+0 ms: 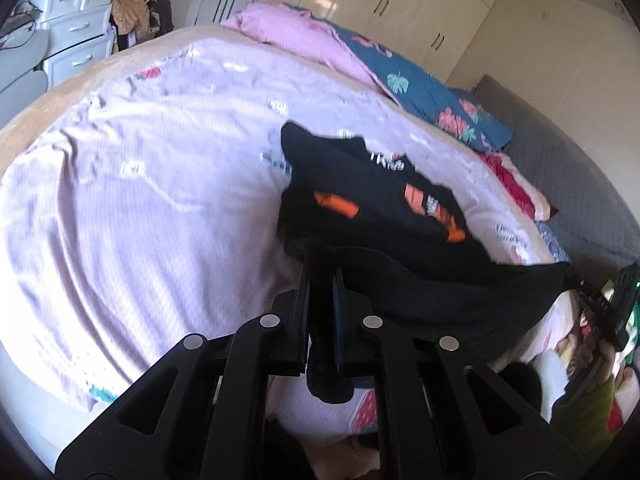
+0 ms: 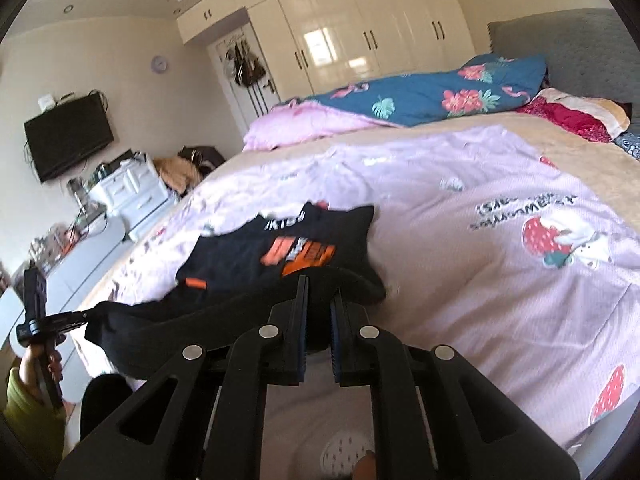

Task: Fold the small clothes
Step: 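Lift the hem with both grippers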

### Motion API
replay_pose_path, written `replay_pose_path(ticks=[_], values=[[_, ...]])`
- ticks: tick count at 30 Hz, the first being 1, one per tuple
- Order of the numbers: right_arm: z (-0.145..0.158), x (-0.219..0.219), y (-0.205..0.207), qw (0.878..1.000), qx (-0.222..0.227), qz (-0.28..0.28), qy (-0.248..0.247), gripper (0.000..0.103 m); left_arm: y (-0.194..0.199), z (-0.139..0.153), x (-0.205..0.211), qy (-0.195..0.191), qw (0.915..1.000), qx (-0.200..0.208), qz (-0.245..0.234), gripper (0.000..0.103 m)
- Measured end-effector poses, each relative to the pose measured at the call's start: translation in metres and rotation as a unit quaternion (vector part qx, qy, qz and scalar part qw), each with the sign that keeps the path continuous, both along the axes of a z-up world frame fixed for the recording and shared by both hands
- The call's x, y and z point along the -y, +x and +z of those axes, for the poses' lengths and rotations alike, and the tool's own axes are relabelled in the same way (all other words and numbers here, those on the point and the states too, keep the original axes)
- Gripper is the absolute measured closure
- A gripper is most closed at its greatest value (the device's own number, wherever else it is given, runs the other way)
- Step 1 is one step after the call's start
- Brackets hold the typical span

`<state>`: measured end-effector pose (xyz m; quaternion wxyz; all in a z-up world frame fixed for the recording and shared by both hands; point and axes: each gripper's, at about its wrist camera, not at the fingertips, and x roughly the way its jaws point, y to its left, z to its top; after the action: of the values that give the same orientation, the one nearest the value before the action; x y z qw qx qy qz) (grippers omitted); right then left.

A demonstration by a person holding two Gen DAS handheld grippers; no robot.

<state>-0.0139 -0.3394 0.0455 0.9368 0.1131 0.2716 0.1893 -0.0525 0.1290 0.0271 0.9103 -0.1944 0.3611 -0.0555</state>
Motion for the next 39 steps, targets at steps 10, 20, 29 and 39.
replay_pose_path(ticks=[10, 20, 29, 39], values=[[0.019, -0.003, 0.022, 0.999, 0.031, -0.034, -0.009, 0.095, 0.024, 0.021, -0.002, -0.008, 0.9994, 0.029, 0.017, 0.100], [0.025, -0.005, 0.046, 0.998, 0.038, -0.051, -0.004, 0.095, 0.049, 0.035, -0.004, -0.006, 0.9979, 0.051, 0.040, 0.100], [0.027, -0.009, 0.083, 0.997, 0.034, -0.075, -0.007, 0.095, 0.083, 0.036, -0.010, -0.021, 0.9964, 0.056, 0.059, 0.100], [0.021, -0.019, 0.135, 0.994, 0.009, -0.104, -0.004, 0.095, 0.127, 0.031, -0.014, -0.022, 0.9962, 0.047, 0.071, 0.100]])
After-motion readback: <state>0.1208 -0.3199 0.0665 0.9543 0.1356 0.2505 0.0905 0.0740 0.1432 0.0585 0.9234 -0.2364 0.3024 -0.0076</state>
